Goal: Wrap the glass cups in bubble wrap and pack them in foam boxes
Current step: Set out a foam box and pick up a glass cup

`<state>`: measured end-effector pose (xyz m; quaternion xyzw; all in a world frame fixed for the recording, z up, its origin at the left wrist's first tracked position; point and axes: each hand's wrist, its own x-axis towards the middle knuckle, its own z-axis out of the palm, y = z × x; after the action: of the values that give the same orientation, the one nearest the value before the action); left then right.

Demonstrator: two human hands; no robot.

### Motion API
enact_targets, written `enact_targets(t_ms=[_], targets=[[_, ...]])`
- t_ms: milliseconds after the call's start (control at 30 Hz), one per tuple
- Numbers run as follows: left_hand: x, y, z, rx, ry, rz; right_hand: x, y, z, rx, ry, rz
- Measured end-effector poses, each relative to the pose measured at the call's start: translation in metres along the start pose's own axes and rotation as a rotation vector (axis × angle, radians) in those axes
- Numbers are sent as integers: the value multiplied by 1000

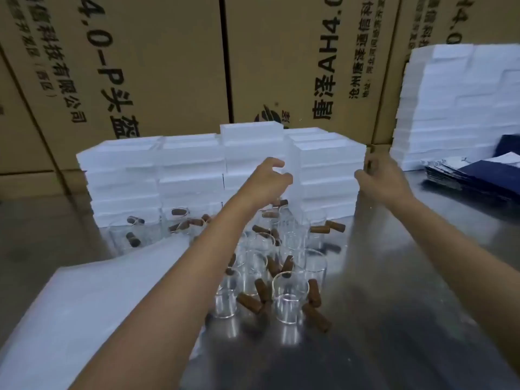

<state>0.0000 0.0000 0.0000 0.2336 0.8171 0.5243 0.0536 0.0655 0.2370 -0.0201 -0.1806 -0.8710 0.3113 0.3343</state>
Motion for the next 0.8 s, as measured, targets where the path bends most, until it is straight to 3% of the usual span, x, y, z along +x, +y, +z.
enact_targets(t_ms=[67, 233, 367, 500, 667, 800], targets=[[22, 10, 17, 48, -38, -21, 21, 8, -3, 51, 14, 73], [69, 18, 47, 46, -68, -15, 62, 13, -2, 319, -166, 356], [73, 18, 58, 15, 37, 41, 63, 11, 1, 409, -107, 307], [57, 29, 48, -127, 277, 102, 45, -1, -11, 569, 32, 230], [13, 35, 11, -309, 477, 53, 8, -28, -29, 663, -135, 149], [-33, 23, -31, -411, 398, 11, -34, -47, -37, 684, -324, 107]])
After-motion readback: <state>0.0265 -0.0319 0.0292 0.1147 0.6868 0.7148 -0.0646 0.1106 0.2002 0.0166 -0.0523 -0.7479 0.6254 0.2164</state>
